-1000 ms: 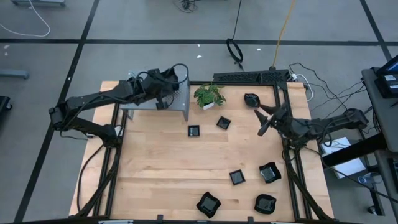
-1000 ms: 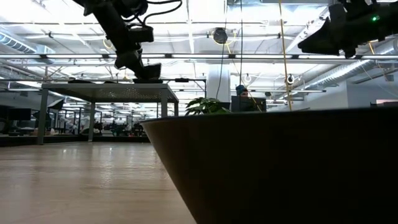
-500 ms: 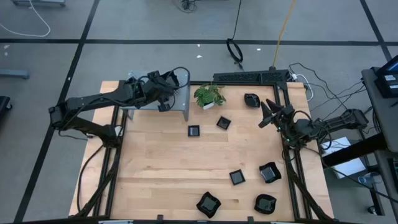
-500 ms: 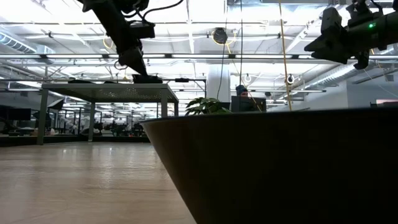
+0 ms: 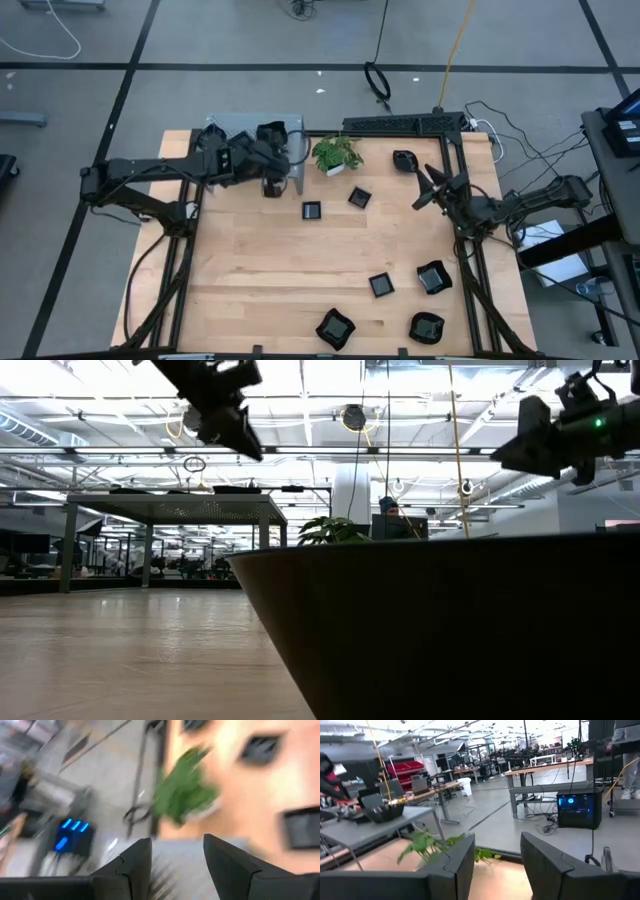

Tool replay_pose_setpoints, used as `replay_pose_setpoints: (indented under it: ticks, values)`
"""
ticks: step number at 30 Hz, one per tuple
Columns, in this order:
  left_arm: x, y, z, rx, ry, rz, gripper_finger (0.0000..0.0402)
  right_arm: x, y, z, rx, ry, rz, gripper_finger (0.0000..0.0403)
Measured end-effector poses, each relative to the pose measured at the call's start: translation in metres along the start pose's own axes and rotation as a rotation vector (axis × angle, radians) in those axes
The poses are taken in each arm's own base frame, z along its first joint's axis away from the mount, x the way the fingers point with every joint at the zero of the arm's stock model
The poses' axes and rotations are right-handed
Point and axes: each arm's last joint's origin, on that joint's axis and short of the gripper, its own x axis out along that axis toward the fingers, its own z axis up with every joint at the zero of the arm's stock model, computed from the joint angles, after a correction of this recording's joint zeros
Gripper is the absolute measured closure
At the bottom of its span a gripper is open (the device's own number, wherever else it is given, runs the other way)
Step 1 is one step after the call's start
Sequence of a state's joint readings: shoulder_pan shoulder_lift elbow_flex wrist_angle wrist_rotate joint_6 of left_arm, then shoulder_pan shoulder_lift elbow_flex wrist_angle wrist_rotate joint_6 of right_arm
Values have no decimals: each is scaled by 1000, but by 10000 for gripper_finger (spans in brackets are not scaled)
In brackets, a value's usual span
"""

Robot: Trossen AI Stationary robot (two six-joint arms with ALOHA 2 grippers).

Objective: Pick & Place Mini shaped plates
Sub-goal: Stack the black square plate on top of the other black square plates on the shelf

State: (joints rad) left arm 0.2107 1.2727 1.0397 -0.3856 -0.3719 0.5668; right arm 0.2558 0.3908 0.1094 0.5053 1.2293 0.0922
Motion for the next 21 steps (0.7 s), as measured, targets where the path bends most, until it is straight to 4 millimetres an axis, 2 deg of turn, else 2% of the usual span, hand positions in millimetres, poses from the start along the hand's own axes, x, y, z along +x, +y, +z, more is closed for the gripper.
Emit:
replay_pose_setpoints:
  ticks: [4, 10, 14, 21]
  values:
    - [2, -12, 6, 7, -92, -169, 218, -1, -2, -9, -32, 10, 0, 257]
    - [12, -27, 3, -72, -103, -428, 218, -1, -4, -19, -133, 46, -2, 257]
    - [26, -43, -2, -87, -55, -595, 218, -1, -4, -21, -158, 55, -4, 257]
    - [61, -78, -3, -80, 45, -678, 218, -1, -5, -21, -157, 55, -3, 257]
